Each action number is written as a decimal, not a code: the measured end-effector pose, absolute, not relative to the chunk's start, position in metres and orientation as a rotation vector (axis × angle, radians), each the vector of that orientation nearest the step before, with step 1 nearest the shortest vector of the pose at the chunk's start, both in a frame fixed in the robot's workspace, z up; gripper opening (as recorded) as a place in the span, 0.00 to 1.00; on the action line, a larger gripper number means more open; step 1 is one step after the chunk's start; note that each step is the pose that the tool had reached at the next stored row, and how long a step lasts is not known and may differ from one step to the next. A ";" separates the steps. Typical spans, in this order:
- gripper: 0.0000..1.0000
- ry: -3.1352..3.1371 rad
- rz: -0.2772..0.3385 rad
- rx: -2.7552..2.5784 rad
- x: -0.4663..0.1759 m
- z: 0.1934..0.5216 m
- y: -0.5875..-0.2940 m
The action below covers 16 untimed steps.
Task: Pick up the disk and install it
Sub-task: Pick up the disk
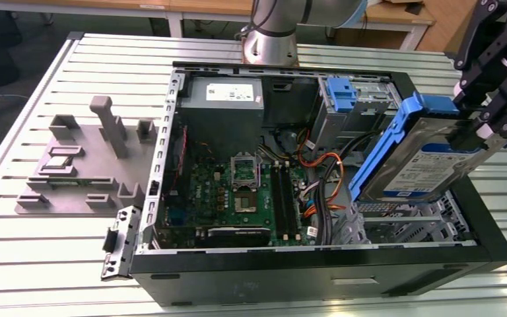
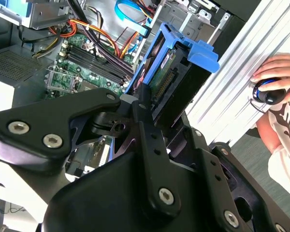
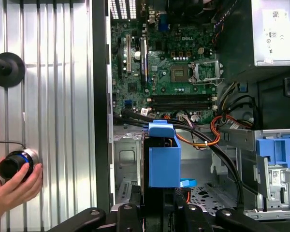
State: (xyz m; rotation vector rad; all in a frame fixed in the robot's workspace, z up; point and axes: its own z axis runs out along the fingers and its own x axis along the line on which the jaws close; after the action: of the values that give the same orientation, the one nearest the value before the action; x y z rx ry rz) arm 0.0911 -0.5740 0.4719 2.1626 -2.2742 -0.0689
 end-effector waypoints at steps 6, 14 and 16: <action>0.35 -2.275 -0.068 2.163 0.093 0.471 -0.574; 0.35 -2.275 -0.067 2.163 0.097 0.470 -0.574; 0.35 -2.275 -0.068 2.163 0.097 0.470 -0.574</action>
State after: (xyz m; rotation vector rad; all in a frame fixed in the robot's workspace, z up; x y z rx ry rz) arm 0.0968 -0.5740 0.4698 2.1630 -2.2747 -0.0676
